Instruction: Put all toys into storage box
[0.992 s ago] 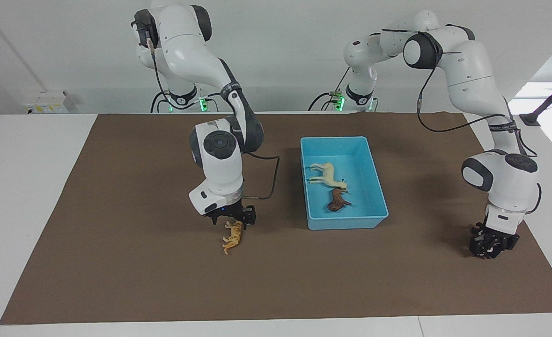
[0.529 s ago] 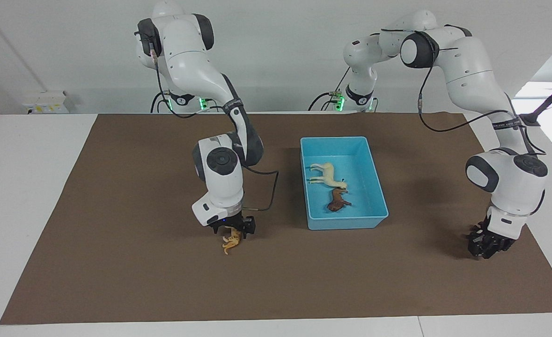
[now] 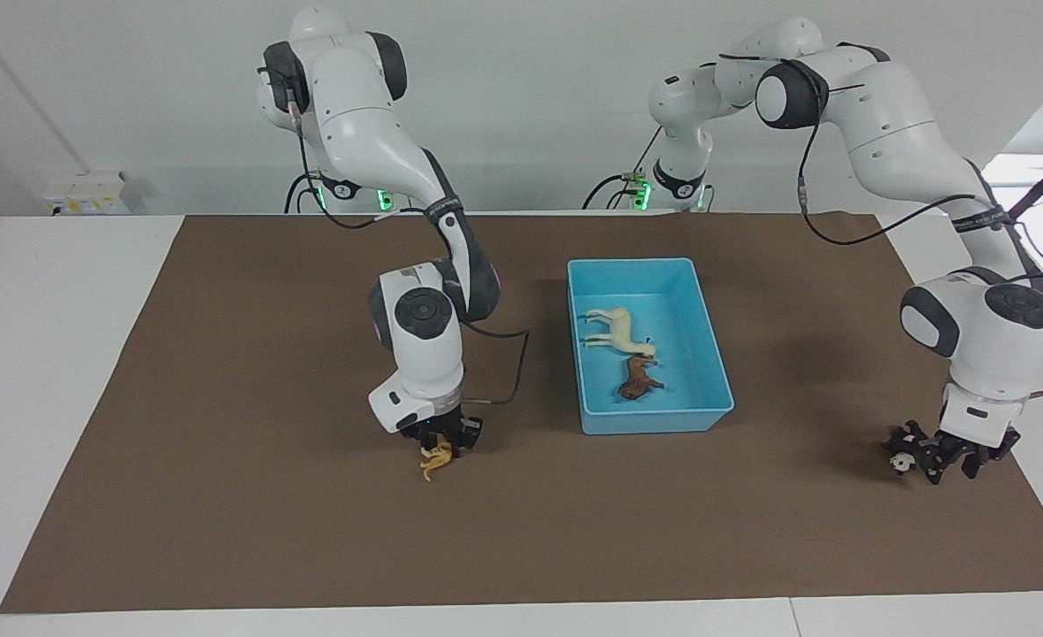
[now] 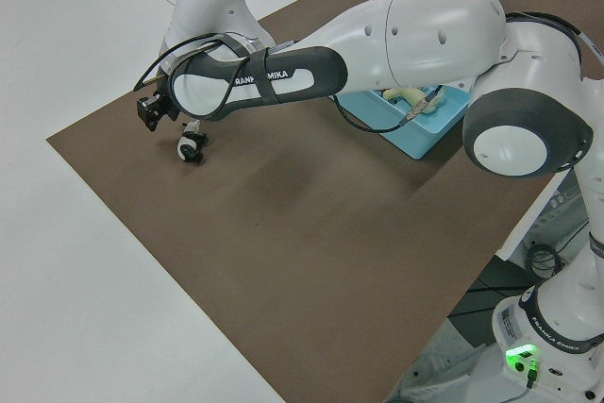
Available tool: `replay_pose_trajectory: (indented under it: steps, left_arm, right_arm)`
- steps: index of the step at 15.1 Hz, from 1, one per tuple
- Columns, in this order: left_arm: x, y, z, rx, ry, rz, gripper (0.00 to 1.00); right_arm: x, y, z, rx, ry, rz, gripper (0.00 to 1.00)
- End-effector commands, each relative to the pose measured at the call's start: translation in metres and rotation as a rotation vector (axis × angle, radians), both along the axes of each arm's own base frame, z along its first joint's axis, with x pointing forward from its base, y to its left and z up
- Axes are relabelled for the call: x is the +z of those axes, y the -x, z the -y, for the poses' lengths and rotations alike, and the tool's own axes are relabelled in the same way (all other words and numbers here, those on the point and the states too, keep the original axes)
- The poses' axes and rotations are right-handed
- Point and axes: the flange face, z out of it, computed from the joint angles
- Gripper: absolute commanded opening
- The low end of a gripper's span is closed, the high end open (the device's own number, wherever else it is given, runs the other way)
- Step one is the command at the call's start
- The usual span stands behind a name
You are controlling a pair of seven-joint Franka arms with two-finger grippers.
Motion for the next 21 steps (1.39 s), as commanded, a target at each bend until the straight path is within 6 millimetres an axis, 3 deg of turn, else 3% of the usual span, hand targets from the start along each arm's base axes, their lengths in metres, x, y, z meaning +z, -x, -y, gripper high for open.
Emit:
replay_pose_trajectory:
  steps: [1, 5, 8, 11, 14, 17, 19, 20, 21]
  left_arm:
    - [-0.001, 0.002, 0.001, -0.028, 0.084, 0.008, 1.0]
    - [-0.002, 0.015, -0.016, -0.152, 0.121, -0.087, 1.0]
    - [-0.002, 0.021, -0.009, -0.282, 0.133, -0.145, 1.0]
    - [-0.015, 0.033, -0.001, -0.312, 0.129, -0.169, 1.0]
    - [-0.037, 0.052, 0.005, -0.306, 0.115, -0.154, 1.0]
    - [-0.06, 0.073, 0.004, -0.291, 0.093, -0.117, 1.0]
    - [-0.06, 0.074, 0.005, -0.29, 0.096, -0.124, 1.0]
    - [-0.061, 0.074, 0.008, -0.291, 0.098, -0.128, 0.94]
    - [-0.061, 0.075, 0.007, -0.291, 0.1, -0.135, 0.74]
  right_arm:
    - [-0.002, 0.0, 0.002, -0.015, -0.022, 0.001, 0.0]
    - [0.001, -0.002, 0.002, -0.014, -0.019, -0.001, 0.0]
    - [0.011, -0.001, 0.002, -0.009, -0.004, -0.029, 0.0]
    - [0.047, -0.008, 0.001, -0.012, 0.003, -0.043, 0.0]
    - [0.076, -0.014, 0.016, -0.027, 0.002, -0.041, 0.0]
    - [0.098, -0.016, 0.021, -0.002, 0.009, -0.052, 0.0]
    - [0.108, -0.018, 0.027, -0.001, 0.009, -0.053, 0.0]
    - [0.112, -0.019, 0.029, -0.004, 0.008, -0.052, 0.0]
    - [0.113, -0.019, 0.031, -0.003, 0.009, -0.051, 0.0]
